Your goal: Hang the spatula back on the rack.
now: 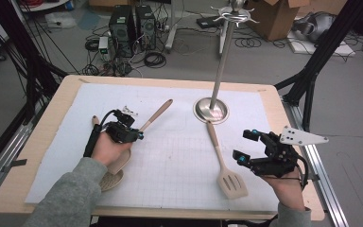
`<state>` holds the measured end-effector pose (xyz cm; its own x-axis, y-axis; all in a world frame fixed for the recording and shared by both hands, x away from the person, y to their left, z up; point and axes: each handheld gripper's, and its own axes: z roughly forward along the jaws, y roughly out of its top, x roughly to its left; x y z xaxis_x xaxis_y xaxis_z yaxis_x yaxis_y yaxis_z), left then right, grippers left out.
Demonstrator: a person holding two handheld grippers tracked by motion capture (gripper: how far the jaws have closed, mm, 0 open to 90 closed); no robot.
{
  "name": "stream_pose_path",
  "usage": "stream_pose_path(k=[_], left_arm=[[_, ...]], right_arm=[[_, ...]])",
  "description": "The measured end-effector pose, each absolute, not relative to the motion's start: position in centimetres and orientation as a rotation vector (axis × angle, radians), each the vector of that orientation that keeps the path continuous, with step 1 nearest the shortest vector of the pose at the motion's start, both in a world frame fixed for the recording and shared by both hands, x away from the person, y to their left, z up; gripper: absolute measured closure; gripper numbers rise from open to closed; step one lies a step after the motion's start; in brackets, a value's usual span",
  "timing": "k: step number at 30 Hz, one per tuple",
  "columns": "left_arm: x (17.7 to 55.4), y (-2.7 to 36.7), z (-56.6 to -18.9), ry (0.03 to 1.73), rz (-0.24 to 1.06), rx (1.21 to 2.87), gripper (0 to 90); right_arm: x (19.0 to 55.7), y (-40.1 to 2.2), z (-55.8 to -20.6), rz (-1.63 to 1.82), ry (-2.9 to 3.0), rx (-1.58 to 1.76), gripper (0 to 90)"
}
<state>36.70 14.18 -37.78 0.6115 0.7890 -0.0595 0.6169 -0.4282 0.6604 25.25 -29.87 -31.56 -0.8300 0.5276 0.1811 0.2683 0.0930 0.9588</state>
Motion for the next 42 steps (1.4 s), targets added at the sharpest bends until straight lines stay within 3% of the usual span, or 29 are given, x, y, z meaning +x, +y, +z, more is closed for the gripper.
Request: stream_pose_path(k=[31,42], left_arm=[[35.2,14.5,-27.0,0.824,0.422,2.031,78.1],[35.5,12.8,-23.7,0.729,0.429,2.002,78.1]], right_arm=[[24.9,-30.4,-31.2,1.839,2.130,0.789,14.9],[24.7,-30.6,-30.9,1.858,2.115,0.779,14.8]])
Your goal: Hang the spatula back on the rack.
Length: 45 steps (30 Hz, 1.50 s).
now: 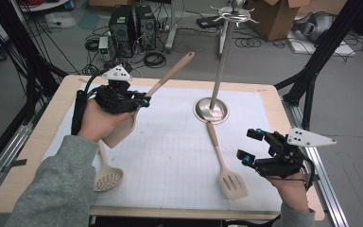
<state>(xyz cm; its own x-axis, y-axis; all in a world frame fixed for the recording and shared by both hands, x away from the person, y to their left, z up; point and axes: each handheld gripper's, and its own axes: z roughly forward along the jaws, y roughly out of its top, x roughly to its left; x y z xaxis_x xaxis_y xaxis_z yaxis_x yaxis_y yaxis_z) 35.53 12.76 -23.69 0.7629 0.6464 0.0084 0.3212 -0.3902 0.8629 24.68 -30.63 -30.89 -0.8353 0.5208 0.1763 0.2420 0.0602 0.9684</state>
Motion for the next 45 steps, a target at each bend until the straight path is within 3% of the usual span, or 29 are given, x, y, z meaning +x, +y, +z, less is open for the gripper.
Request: stream_pose_path(k=[24,45], left_arm=[[37.4,10.0,-19.6,0.664,0.477,1.937,78.2],[39.6,8.7,-19.6,0.633,0.468,1.906,78.1]], right_arm=[[24.5,-31.1,-30.8,1.904,2.092,0.761,14.9],[23.8,-32.1,-30.7,1.939,2.054,0.772,14.8]])
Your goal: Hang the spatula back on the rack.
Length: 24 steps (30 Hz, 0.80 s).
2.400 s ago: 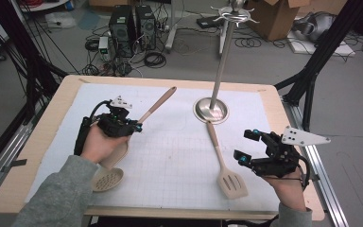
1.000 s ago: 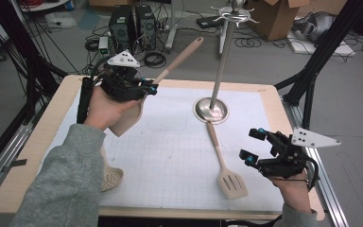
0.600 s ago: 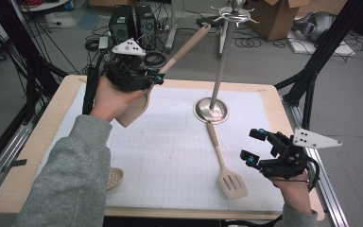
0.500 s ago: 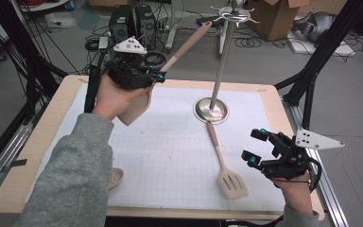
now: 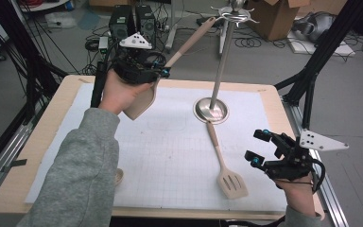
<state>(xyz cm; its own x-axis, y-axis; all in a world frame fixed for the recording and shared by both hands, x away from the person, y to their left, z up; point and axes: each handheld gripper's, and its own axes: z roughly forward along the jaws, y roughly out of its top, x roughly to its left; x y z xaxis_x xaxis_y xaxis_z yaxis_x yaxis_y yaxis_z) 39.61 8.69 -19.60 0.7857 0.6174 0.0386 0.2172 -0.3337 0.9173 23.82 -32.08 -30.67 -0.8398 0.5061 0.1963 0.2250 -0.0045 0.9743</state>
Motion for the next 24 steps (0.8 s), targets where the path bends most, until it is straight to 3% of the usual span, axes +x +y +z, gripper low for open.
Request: stream_pose_path(k=[24], left_arm=[[41.2,8.8,-19.8,0.668,0.492,1.870,78.1]], right_arm=[[23.0,-33.3,-30.9,1.930,2.020,0.809,14.8]])
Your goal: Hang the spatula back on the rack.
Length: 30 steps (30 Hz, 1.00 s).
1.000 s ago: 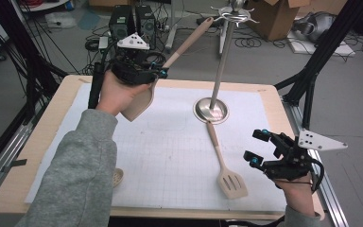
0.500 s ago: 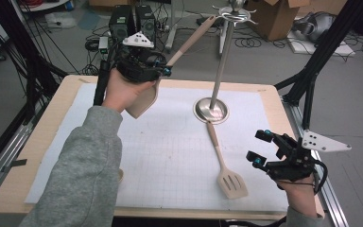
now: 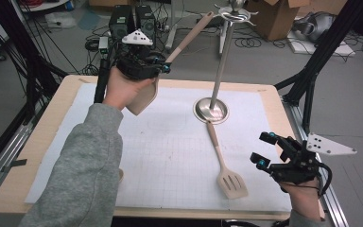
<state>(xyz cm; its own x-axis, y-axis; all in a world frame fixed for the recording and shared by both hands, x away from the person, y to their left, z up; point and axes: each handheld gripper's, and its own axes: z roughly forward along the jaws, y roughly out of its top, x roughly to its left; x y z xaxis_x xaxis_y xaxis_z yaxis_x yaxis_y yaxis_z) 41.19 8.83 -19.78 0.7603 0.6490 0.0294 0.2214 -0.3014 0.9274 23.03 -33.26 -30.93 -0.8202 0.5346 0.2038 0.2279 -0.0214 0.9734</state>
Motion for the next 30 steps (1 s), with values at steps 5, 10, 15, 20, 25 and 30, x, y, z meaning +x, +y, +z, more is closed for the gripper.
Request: stream_pose_path(k=[5,10,15,20,25,30], left_arm=[[41.5,8.8,-19.8,0.672,0.487,1.871,78.1],[41.9,8.6,-20.1,0.663,0.485,1.881,78.1],[42.2,8.3,-20.4,0.669,0.467,1.879,78.1],[42.4,8.3,-20.6,0.655,0.452,1.881,78.1],[42.8,8.2,-21.1,0.639,0.420,1.879,78.1],[43.3,8.0,-21.8,0.620,0.391,1.884,78.1]], right_arm=[[22.9,-33.4,-31.0,1.928,2.018,0.819,14.8],[22.8,-33.7,-31.0,1.929,2.011,0.825,14.8],[22.8,-33.7,-31.0,1.929,2.011,0.826,14.8],[22.9,-33.6,-31.1,1.928,2.016,0.832,14.8],[23.2,-33.5,-31.3,1.928,2.024,0.841,14.8],[23.4,-33.5,-31.5,1.916,2.030,0.846,14.9]])
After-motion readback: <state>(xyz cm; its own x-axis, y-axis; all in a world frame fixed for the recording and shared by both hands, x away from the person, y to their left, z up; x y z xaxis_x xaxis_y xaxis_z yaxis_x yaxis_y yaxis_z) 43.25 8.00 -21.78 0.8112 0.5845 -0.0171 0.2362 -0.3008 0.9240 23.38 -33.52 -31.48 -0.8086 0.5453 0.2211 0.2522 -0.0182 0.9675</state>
